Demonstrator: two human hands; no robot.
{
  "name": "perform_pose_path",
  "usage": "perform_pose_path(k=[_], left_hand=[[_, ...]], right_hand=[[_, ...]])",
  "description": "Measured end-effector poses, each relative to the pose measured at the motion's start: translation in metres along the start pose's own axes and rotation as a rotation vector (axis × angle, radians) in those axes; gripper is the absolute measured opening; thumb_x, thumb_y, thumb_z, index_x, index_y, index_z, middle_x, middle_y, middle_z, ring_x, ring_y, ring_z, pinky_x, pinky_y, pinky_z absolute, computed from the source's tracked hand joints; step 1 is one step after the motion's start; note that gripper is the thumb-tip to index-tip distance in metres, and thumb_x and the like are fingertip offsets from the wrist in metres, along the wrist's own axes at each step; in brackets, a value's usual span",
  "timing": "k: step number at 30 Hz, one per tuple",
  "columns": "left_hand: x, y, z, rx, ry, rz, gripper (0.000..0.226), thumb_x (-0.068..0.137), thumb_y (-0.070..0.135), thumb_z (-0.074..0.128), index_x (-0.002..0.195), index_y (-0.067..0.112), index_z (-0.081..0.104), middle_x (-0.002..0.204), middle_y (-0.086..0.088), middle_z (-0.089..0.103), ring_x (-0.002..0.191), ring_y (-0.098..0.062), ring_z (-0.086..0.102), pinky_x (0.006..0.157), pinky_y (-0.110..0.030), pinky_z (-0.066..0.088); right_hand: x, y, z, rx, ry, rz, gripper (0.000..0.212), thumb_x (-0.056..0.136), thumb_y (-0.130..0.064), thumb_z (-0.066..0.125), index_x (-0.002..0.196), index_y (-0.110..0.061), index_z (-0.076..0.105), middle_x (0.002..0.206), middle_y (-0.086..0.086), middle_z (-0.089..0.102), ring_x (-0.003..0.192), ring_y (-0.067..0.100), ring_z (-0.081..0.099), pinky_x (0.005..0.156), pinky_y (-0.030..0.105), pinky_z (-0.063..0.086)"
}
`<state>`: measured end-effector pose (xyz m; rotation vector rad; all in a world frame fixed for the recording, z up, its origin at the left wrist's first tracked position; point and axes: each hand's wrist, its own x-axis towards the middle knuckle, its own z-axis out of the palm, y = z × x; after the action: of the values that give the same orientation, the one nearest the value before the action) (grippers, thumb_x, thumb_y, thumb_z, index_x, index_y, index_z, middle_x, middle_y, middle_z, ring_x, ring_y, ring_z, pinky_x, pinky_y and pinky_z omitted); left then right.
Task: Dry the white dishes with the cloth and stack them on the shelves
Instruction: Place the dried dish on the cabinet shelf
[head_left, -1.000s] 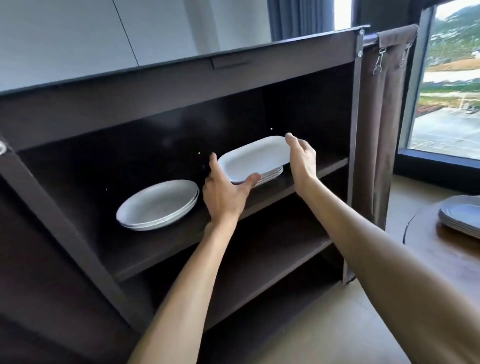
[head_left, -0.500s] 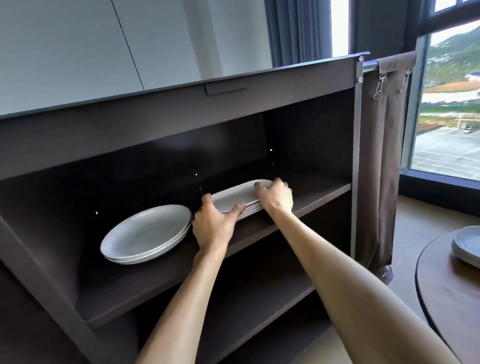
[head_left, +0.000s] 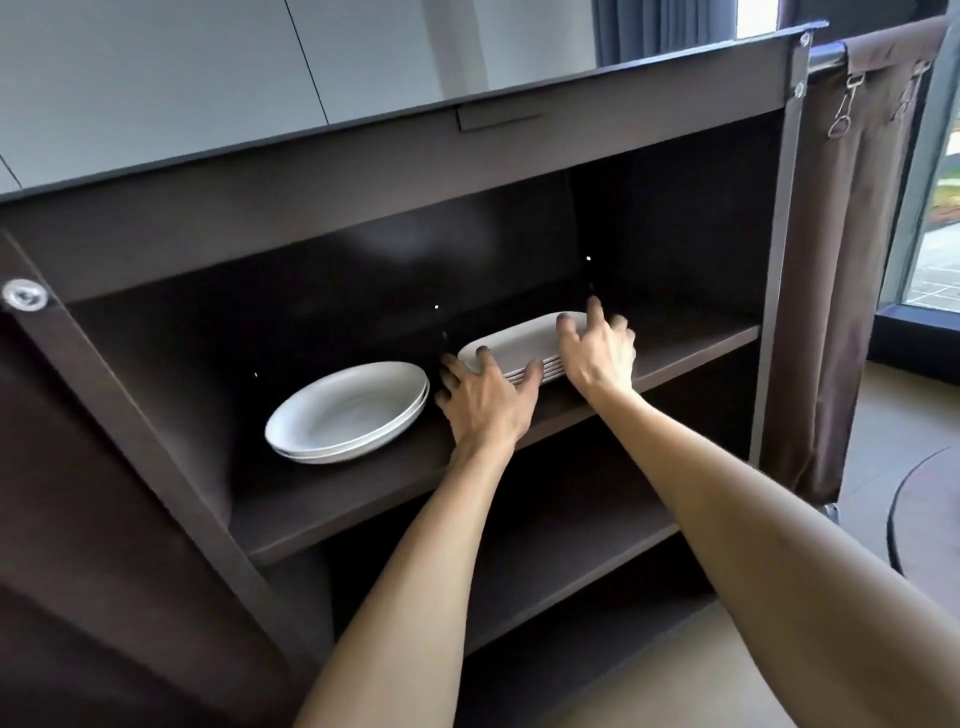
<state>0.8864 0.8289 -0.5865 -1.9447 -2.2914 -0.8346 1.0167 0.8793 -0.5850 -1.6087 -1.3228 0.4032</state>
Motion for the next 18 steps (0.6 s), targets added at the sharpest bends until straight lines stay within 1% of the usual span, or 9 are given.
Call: perform_pose_path(k=[2,4,5,7,9,11,13,16,18], left_hand=[[-0.005,0.001,-0.003,0.031,0.095,0.063,0.083,0.095,0.071,0.041,0.158,0.019,0.029,0.165,-0.032,0.010,0.153,-0.045,0.014,0.119,-0.058,0.017],[-0.016,0.004,-0.003,0.012,0.216,0.200,0.077,0.096,0.063,0.045,0.158,0.018,0.031,0.166,-0.031,0.007,0.154,-0.045,0.011,0.120,-0.058,0.016],[-0.022,0.008,-0.001,-0.024,0.258,0.272,0.074,0.097,0.057,0.048,0.158,0.017,0.033,0.166,-0.031,0.007,0.154,-0.044,0.012,0.120,-0.057,0.017],[-0.038,0.028,0.009,-0.132,0.275,0.401,0.069,0.098,0.047,0.053,0.157,0.015,0.036,0.166,-0.030,0.007,0.154,-0.044,0.013,0.120,-0.056,0.020],[-0.056,0.057,0.026,-0.224,0.250,0.521,0.066,0.099,0.039,0.056,0.156,0.013,0.038,0.167,-0.029,0.008,0.155,-0.041,0.014,0.121,-0.055,0.022],[-0.080,0.097,0.043,-0.300,0.195,0.624,0.063,0.098,0.034,0.058,0.155,0.012,0.040,0.167,-0.028,0.010,0.155,-0.039,0.015,0.122,-0.055,0.025],[-0.106,0.137,0.058,-0.346,0.142,0.712,0.062,0.097,0.031,0.059,0.154,0.012,0.043,0.166,-0.029,0.012,0.155,-0.040,0.017,0.121,-0.057,0.026],[-0.151,0.197,0.075,-0.407,0.035,0.865,0.064,0.094,0.026,0.061,0.154,0.015,0.042,0.166,-0.029,0.012,0.155,-0.042,0.014,0.121,-0.058,0.022],[-0.174,0.229,0.084,-0.441,-0.071,0.893,0.067,0.093,0.025,0.061,0.156,0.018,0.039,0.167,-0.029,0.010,0.156,-0.041,0.010,0.121,-0.058,0.019]], right_hand=[[-0.007,0.002,-0.007,0.012,0.039,-0.036,0.064,0.102,-0.048,0.038,0.158,-0.019,0.028,0.154,0.024,0.034,0.143,0.040,0.029,0.119,0.051,0.023],[-0.016,0.010,-0.022,-0.028,0.083,-0.121,0.061,0.103,-0.046,0.041,0.156,-0.019,0.032,0.155,0.022,0.035,0.145,0.037,0.029,0.121,0.050,0.020],[-0.020,0.016,-0.032,-0.058,0.108,-0.166,0.058,0.103,-0.043,0.044,0.155,-0.018,0.035,0.154,0.021,0.037,0.144,0.036,0.031,0.121,0.049,0.021],[-0.026,0.035,-0.064,-0.108,0.171,-0.204,0.056,0.101,-0.036,0.051,0.152,-0.015,0.039,0.152,0.020,0.039,0.140,0.036,0.037,0.117,0.050,0.029],[-0.035,0.056,-0.102,-0.160,0.233,-0.207,0.057,0.097,-0.025,0.058,0.150,-0.014,0.040,0.152,0.018,0.038,0.135,0.036,0.042,0.111,0.051,0.038],[-0.047,0.081,-0.146,-0.282,0.297,-0.178,0.060,0.092,-0.017,0.061,0.149,-0.014,0.042,0.151,0.017,0.038,0.132,0.037,0.044,0.110,0.051,0.040],[-0.060,0.105,-0.190,-0.420,0.341,-0.104,0.063,0.090,-0.016,0.064,0.148,-0.016,0.041,0.151,0.020,0.038,0.135,0.039,0.042,0.112,0.052,0.038],[-0.088,0.146,-0.255,-0.552,0.425,0.067,0.063,0.089,-0.020,0.067,0.148,-0.016,0.043,0.153,0.022,0.035,0.140,0.041,0.037,0.114,0.053,0.033],[-0.108,0.169,-0.289,-0.629,0.445,0.159,0.063,0.089,-0.021,0.068,0.147,-0.016,0.044,0.152,0.024,0.036,0.140,0.040,0.036,0.115,0.052,0.033]])
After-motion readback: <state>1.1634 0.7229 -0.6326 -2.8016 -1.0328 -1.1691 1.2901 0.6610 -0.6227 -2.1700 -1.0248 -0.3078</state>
